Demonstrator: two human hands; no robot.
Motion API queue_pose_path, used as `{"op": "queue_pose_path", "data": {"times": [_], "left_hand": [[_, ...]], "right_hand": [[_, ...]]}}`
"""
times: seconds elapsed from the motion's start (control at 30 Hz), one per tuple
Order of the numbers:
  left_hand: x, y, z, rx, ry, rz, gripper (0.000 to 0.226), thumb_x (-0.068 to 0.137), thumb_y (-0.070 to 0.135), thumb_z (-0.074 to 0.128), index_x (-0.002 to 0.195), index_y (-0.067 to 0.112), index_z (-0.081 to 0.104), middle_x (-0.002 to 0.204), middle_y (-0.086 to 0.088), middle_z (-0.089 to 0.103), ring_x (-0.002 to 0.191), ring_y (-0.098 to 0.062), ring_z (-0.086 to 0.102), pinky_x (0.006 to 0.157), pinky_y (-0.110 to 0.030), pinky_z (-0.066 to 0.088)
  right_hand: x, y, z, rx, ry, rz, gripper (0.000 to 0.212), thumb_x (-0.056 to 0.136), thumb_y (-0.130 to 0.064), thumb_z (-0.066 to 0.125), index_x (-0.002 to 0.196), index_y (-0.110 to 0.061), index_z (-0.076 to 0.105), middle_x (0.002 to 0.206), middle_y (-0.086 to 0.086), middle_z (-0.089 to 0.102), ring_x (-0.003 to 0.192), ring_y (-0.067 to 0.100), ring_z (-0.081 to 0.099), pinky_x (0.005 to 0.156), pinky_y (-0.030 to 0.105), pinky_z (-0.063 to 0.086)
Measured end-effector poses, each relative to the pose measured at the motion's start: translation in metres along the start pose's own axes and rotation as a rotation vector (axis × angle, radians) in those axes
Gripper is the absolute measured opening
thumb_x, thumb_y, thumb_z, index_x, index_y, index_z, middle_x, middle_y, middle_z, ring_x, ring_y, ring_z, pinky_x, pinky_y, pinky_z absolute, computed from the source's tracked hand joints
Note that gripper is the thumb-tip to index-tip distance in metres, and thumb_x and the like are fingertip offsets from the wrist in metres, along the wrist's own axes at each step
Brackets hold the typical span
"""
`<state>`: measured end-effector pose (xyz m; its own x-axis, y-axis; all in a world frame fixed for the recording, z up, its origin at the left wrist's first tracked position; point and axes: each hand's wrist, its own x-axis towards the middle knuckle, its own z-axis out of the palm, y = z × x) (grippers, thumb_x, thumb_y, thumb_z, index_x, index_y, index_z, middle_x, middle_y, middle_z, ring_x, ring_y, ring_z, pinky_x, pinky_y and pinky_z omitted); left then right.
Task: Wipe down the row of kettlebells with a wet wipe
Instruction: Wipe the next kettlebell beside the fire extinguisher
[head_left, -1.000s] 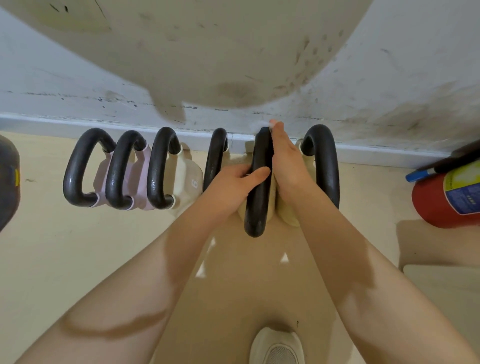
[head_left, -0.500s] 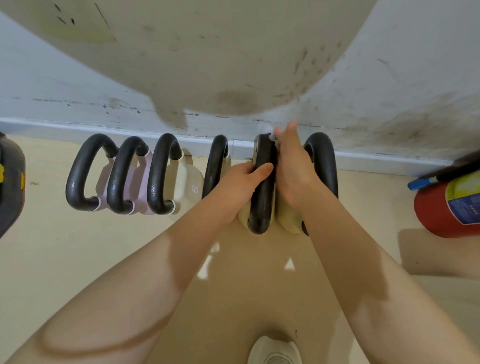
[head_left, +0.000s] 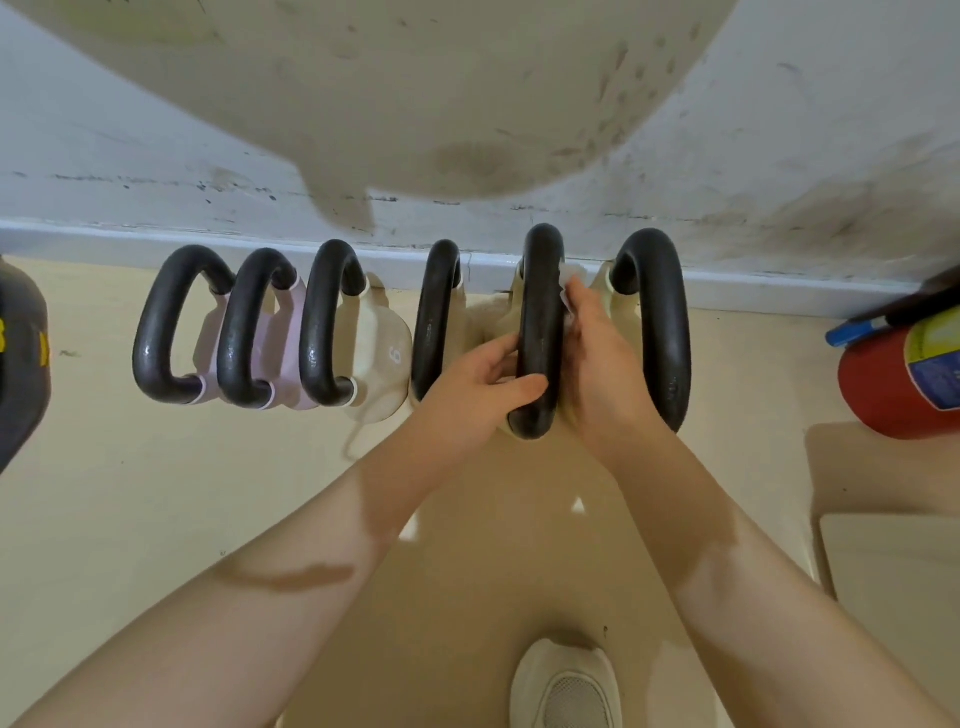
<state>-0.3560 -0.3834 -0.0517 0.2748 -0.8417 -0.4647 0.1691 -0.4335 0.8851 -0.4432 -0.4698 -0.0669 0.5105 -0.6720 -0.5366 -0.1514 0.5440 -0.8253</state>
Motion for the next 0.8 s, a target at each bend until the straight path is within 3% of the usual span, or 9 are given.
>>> {"op": "queue_pose_path", "data": {"times": [0.07, 0.17, 0.3, 0.4, 0.5, 0.63, 0.8], "left_hand": [[0.0, 0.002, -0.003, 0.042, 0.002, -0.018, 0.034, 0.087, 0.012, 0.058, 0.115, 0.032, 0.059, 0.103, 0.006, 0.072, 0.099, -0.007, 0.066, 0.099, -0.031, 0.047], [0.002, 0.005, -0.006, 0.143, -0.023, -0.011, 0.034, 0.086, 0.017, 0.061, 0.117, 0.031, 0.06, 0.084, 0.014, 0.071, 0.086, -0.003, 0.067, 0.093, -0.029, 0.048], [0.005, 0.009, -0.007, 0.195, -0.05, -0.012, 0.034, 0.087, 0.02, 0.061, 0.12, 0.028, 0.058, 0.061, 0.022, 0.064, 0.066, 0.005, 0.061, 0.077, -0.023, 0.047], [0.004, 0.01, -0.006, 0.175, -0.049, -0.024, 0.032, 0.088, 0.017, 0.059, 0.116, 0.032, 0.058, 0.078, 0.015, 0.068, 0.084, -0.004, 0.066, 0.091, -0.03, 0.05], [0.002, 0.01, -0.006, 0.166, -0.056, -0.023, 0.03, 0.089, 0.019, 0.058, 0.117, 0.03, 0.057, 0.082, 0.012, 0.068, 0.087, -0.007, 0.066, 0.091, -0.03, 0.051], [0.0, 0.009, -0.008, 0.198, -0.043, -0.05, 0.028, 0.087, 0.028, 0.06, 0.114, 0.021, 0.059, 0.103, -0.004, 0.068, 0.099, -0.019, 0.065, 0.096, -0.042, 0.049], [0.001, 0.017, -0.014, 0.186, -0.145, -0.092, 0.009, 0.089, 0.024, 0.059, 0.091, 0.033, 0.057, 0.094, 0.006, 0.067, 0.087, -0.006, 0.063, 0.087, -0.027, 0.05]], "right_hand": [[0.0, 0.001, 0.01, -0.037, 0.007, -0.063, 0.051, 0.089, -0.063, 0.035, 0.128, -0.036, 0.053, 0.128, -0.003, 0.06, 0.119, 0.014, 0.055, 0.108, 0.043, 0.036], [-0.015, 0.013, 0.013, -0.083, 0.027, -0.166, 0.054, 0.087, -0.065, 0.033, 0.137, -0.042, 0.039, 0.14, -0.008, 0.048, 0.128, 0.01, 0.045, 0.112, 0.042, 0.031], [-0.02, 0.021, 0.004, -0.4, -0.041, -0.446, 0.049, 0.095, -0.039, 0.025, 0.143, -0.033, 0.017, 0.158, -0.008, 0.013, 0.143, 0.002, 0.013, 0.118, 0.025, 0.014], [-0.004, 0.011, 0.004, -0.53, 0.004, -0.492, 0.049, 0.1, -0.031, 0.024, 0.148, -0.02, 0.016, 0.158, -0.004, 0.011, 0.143, 0.003, 0.011, 0.117, 0.024, 0.014], [-0.005, 0.014, -0.003, -0.682, 0.007, -0.566, 0.054, 0.098, -0.039, 0.023, 0.146, -0.014, 0.025, 0.157, -0.003, 0.014, 0.141, 0.003, 0.012, 0.115, 0.021, 0.016], [-0.025, 0.038, -0.016, -0.933, -0.091, -0.753, 0.06, 0.097, -0.044, 0.023, 0.142, -0.005, 0.03, 0.154, 0.004, 0.017, 0.145, 0.017, 0.009, 0.119, 0.039, 0.012], [-0.009, 0.015, -0.006, -0.808, -0.006, -0.676, 0.058, 0.094, -0.037, 0.024, 0.142, -0.005, 0.033, 0.156, 0.005, 0.019, 0.144, 0.016, 0.017, 0.117, 0.029, 0.02]]}}
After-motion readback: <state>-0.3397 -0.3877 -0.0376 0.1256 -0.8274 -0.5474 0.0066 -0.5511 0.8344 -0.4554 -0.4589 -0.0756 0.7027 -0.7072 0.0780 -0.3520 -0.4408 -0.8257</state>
